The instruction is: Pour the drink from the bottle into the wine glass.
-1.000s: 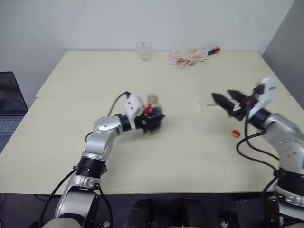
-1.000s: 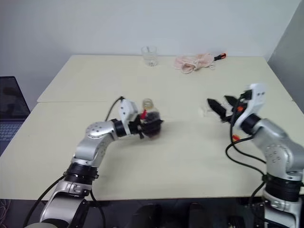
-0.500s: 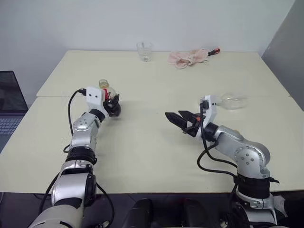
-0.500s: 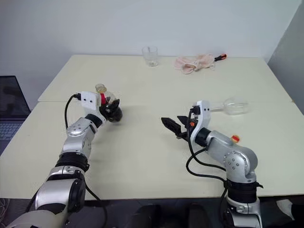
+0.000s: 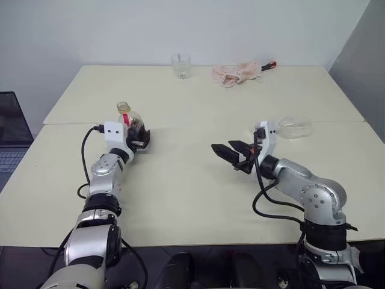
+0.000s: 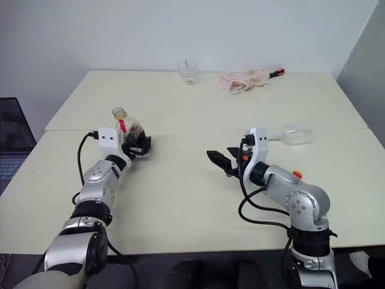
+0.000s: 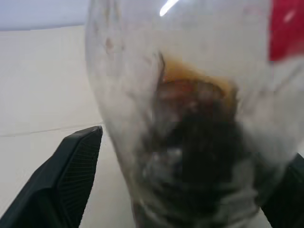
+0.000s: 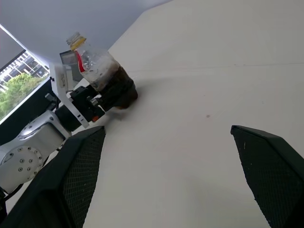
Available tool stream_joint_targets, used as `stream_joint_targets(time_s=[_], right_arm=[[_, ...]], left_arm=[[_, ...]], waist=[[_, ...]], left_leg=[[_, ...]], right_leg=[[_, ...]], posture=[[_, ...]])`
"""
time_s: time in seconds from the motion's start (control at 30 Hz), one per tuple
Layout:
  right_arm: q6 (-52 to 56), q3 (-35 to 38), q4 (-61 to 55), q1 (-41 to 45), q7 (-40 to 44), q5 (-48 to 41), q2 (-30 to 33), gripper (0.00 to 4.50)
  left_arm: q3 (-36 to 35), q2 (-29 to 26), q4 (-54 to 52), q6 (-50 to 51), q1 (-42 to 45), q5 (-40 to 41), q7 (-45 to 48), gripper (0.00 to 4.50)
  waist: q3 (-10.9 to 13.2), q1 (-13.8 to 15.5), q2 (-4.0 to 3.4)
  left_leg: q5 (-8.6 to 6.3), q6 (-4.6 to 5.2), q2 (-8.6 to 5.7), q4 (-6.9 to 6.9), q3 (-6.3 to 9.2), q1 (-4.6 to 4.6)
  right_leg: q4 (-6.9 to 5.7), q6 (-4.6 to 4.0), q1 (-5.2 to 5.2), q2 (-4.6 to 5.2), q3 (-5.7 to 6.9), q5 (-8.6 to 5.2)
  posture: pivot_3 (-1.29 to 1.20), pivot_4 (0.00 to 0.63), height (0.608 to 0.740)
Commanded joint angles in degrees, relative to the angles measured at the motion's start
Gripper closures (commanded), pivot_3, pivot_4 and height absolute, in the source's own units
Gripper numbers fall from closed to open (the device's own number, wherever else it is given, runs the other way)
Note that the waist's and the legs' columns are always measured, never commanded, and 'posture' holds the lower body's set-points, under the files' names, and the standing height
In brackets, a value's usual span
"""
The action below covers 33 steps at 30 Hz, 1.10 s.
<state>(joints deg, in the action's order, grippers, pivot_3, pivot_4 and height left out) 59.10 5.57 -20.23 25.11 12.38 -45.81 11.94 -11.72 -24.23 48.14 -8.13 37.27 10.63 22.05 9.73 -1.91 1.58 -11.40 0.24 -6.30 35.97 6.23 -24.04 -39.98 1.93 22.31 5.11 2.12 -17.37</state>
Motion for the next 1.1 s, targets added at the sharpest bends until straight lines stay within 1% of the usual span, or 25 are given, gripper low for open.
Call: stream_joint_targets(time_s=[0.03, 0.07, 0.17, 0.27, 0.37, 0.47, 0.53, 0.6, 0.67, 0.83, 1.1], right_arm=[[-0.72, 2.15, -0.08, 1.07, -0.50, -0.68, 0.22, 0.00], [-0.67, 2.86, 0.62, 1.13, -1.43, -0.37, 0.14, 0.00], [-1.04, 8.50, 3.95, 1.99, -7.06, -1.52, -2.60, 0.00], [-0.02, 15.56, 6.75, 2.68, -12.97, -5.00, -5.10, 0.00], [0.30, 21.87, 10.81, 3.91, -18.70, -8.51, -6.60, 0.00], [-0.66, 26.52, 15.79, 6.11, -23.74, -10.56, -7.61, 0.00], [-2.02, 30.30, 19.78, 8.35, -27.03, -12.93, -8.41, 0.00], [-3.94, 33.49, 24.40, 10.70, -30.41, -14.46, -8.78, 0.00], [-5.05, 34.54, 27.24, 12.35, -30.76, -15.85, -8.57, 0.00], [-8.13, 36.18, 32.73, 15.07, -32.84, -16.40, -7.20, 0.00], [-16.66, 37.11, 44.93, 21.28, -31.88, -14.52, -5.02, 0.00]], left_arm=[[-1.20, -0.63, -6.65, 2.55, -2.88, 1.17, 0.04, 0.04], [-1.06, -0.67, -8.90, 3.65, -4.36, 1.47, 0.43, 0.04], [-1.35, -0.71, -17.36, 6.53, -10.84, 2.62, 1.08, 0.04], [-3.59, -0.29, -28.96, 10.03, -21.08, 7.14, 3.27, 0.04], [-2.87, -0.79, -40.57, 15.84, -30.23, 12.66, 9.10, 0.04], [-1.16, -1.76, -47.81, 20.97, -34.32, 15.61, 13.01, 0.04], [1.92, -3.14, -51.02, 21.89, -34.80, 14.00, 15.42, 0.04], [7.11, -5.15, -52.46, 19.88, -33.68, 8.76, 17.61, 0.04], [9.82, -4.78, -52.86, 19.27, -31.16, 7.11, 17.88, 0.04], [12.24, -2.60, -52.38, 18.77, -25.85, 5.52, 17.24, 0.04], [14.03, -1.04, -52.74, 18.57, -23.87, 4.76, 18.08, 0.04]], waist=[[0.00, 0.02, 0.00], [0.00, 0.00, 0.00], [-0.02, -0.06, 0.00], [-0.02, -0.11, -0.01], [-0.03, -0.07, -0.06], [-0.05, 0.36, -0.12], [-0.08, 0.56, -0.18], [-0.10, 0.59, -0.24], [-0.13, 0.58, -0.32], [-0.14, 0.13, -0.34], [-0.15, -0.47, -0.38]], left_leg=[[0.00, 0.00, 0.00, 0.00, 0.01, 0.00], [0.00, 0.00, 0.00, 0.00, 0.00, 0.00], [0.00, -0.01, 0.00, -0.02, 0.00, 0.01], [0.00, -0.02, 0.01, -0.05, 0.00, 0.03], [-0.01, -0.02, 0.01, -0.10, -0.01, 0.04], [-0.11, 0.15, 0.01, -0.10, -0.01, 0.07], [-0.11, 0.16, 0.01, -0.11, -0.02, 0.08], [-0.12, 0.17, -0.01, -0.11, -0.05, 0.07], [-0.12, 0.18, -0.02, -0.12, -0.14, 0.08], [-0.13, 0.21, 0.02, -0.12, -0.19, 0.09], [-0.14, 0.25, 0.10, -0.16, -0.27, 0.12]], right_leg=[[0.00, 0.00, 0.00, 0.00, 0.00, 0.00], [0.01, 0.00, 0.00, 0.00, 0.00, 0.00], [0.01, 0.00, -0.01, 0.00, -0.07, 0.00], [0.01, -0.01, 0.01, 0.00, -0.15, 0.00], [0.04, -0.02, 0.02, 0.00, -0.19, -0.01], [0.03, -0.05, -0.01, 0.00, -0.16, 0.00], [0.03, -0.07, -0.03, 0.01, -0.12, 0.01], [0.03, -0.07, -0.05, 0.02, -0.12, 0.02], [0.04, -0.07, -0.06, 0.03, -0.16, 0.02], [0.02, -0.07, -0.07, 0.01, -0.17, 0.02], [0.02, -0.10, -0.05, -0.05, -0.22, 0.00]], posture=[[0.00, 0.150, 0.740], [0.00, 0.150, 0.740], [0.00, 0.150, 0.740], [0.00, 0.150, 0.740], [0.00, 0.150, 0.740], [0.00, 0.150, 0.740], [0.00, 0.150, 0.740], [0.00, 0.150, 0.740], [0.00, 0.150, 0.740], [0.00, 0.150, 0.740], [0.00, 0.150, 0.740]])
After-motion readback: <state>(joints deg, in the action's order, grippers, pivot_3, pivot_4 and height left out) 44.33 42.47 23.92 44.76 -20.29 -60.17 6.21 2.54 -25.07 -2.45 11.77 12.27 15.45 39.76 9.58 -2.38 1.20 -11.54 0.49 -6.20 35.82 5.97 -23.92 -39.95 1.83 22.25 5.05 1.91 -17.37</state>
